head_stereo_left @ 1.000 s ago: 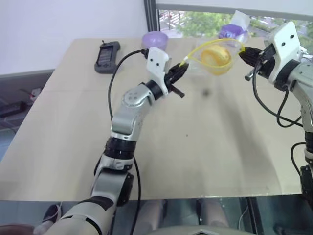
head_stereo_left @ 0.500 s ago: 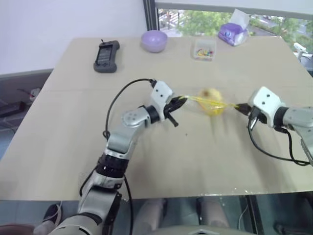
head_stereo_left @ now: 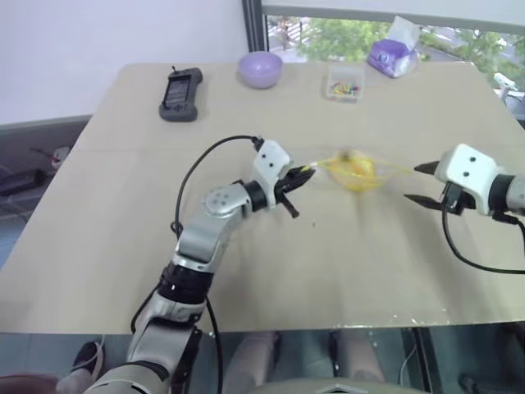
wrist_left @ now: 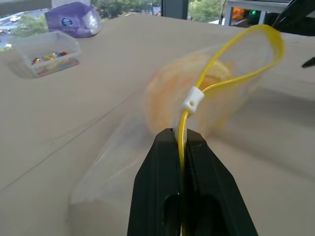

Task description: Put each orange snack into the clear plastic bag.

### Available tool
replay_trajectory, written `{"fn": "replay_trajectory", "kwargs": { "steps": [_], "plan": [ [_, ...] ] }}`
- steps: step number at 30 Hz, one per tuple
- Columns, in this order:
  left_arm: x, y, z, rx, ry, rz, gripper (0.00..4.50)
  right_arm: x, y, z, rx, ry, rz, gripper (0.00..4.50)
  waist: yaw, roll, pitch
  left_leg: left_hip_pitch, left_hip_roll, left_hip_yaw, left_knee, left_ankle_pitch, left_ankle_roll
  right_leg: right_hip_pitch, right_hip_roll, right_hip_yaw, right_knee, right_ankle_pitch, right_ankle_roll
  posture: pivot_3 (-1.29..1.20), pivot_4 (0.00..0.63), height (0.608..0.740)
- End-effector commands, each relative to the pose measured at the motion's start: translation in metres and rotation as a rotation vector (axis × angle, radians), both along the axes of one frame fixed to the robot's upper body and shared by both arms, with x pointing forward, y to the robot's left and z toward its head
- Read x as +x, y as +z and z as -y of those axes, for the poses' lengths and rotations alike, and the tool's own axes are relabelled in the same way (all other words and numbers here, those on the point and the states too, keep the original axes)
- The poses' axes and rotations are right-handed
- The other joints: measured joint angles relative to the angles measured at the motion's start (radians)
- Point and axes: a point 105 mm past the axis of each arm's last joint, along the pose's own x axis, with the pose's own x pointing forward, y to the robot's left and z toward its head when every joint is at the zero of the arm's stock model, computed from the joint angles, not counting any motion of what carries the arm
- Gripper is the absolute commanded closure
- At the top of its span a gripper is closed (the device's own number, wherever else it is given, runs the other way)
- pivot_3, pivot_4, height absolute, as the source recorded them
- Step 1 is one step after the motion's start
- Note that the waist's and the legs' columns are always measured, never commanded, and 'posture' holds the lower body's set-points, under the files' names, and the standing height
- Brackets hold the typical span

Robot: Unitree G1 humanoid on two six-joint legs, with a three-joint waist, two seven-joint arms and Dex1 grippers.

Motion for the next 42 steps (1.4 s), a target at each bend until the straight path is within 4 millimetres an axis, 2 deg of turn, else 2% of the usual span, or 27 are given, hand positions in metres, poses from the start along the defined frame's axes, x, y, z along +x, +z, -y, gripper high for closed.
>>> {"fn": "replay_trajectory", "kwargs": {
  "steps": [1, 4, 7, 12, 23, 26, 29, 42],
  "plan": [
    [-0.011, 0.015, 0.008, -0.033, -0.065, 0.046, 4.5, -0.012, 0.028, -0.035, 0.072, 0.117, 0.042, 1.84, 0.0, 0.0, 0.0, 0.0, 0.0, 0.0, 0.0, 0.0, 0.0, 0.0, 0.0, 0.0, 0.0, 0.0, 0.0, 0.0, 0.15, 0.74],
    [-0.014, 0.017, 0.012, -0.038, -0.095, 0.054, 4.5, -0.007, 0.036, -0.065, 0.173, 0.178, 0.051, 1.84, 0.002, 0.0, 0.0, 0.0, 0.001, -0.001, 0.001, 0.0, 0.0, 0.0, 0.001, 0.0, 0.001, 0.0, 0.0, 0.0, 0.15, 0.74],
    [-0.017, 0.017, 0.016, -0.04, -0.12, 0.058, 4.5, -0.006, 0.033, -0.086, 0.201, 0.238, 0.033, 1.84, 0.008, 0.0, 0.0, -0.001, 0.0, -0.001, 0.002, 0.0, 0.0, 0.0, 0.0, -0.001, 0.001, 0.0, 0.0, 0.0, 0.15, 0.74],
    [-0.021, 0.017, 0.02, -0.039, -0.141, 0.061, 4.5, -0.003, 0.023, -0.109, 0.198, 0.307, 0.007, 1.84, 0.008, 0.0, 0.0, -0.001, -0.001, -0.002, 0.002, 0.0, 0.0, 0.0, -0.001, -0.002, 0.001, 0.0, 0.0, 0.0, 0.15, 0.74],
    [-0.027, 0.017, 0.018, -0.032, -0.163, 0.066, 4.5, 0.01, 0.019, -0.117, 0.051, 0.384, 0.136, 1.84, 0.003, 0.0, 0.0, -0.001, -0.001, -0.002, 0.002, 0.0, 0.0, 0.0, 0.0, -0.002, 0.001, 0.0, 0.0, 0.0, 0.15, 0.74],
    [-0.026, 0.016, 0.017, -0.028, -0.166, 0.064, 4.5, 0.01, 0.016, -0.118, 0.001, 0.418, 0.16, 2.66, 0.003, 0.0, 0.0, -0.001, -0.001, -0.002, 0.002, 0.0, 0.0, 0.0, -0.001, -0.002, 0.001, 0.0, 0.0, 0.0, 0.15, 0.74],
    [-0.026, 0.012, 0.017, -0.016, -0.173, 0.03, 4.5, 0.011, 0.013, -0.118, -0.037, 0.447, 0.181, 3.99, 0.003, 0.0, 0.0, -0.001, -0.001, -0.002, 0.002, 0.0, 0.0, 0.0, 0.0, -0.002, 0.001, 0.0, 0.0, 0.0, 0.15, 0.74],
    [-0.027, 0.008, 0.017, -0.004, -0.206, -0.018, 4.5, 0.021, 0.014, -0.112, -0.133, 0.467, 0.247, 3.99, 0.002, 0.0, 0.0, -0.001, -0.001, -0.002, 0.002, 0.0, 0.0, 0.0, 0.0, -0.002, 0.001, 0.0, 0.0, 0.0, 0.15, 0.74]
  ]
}}
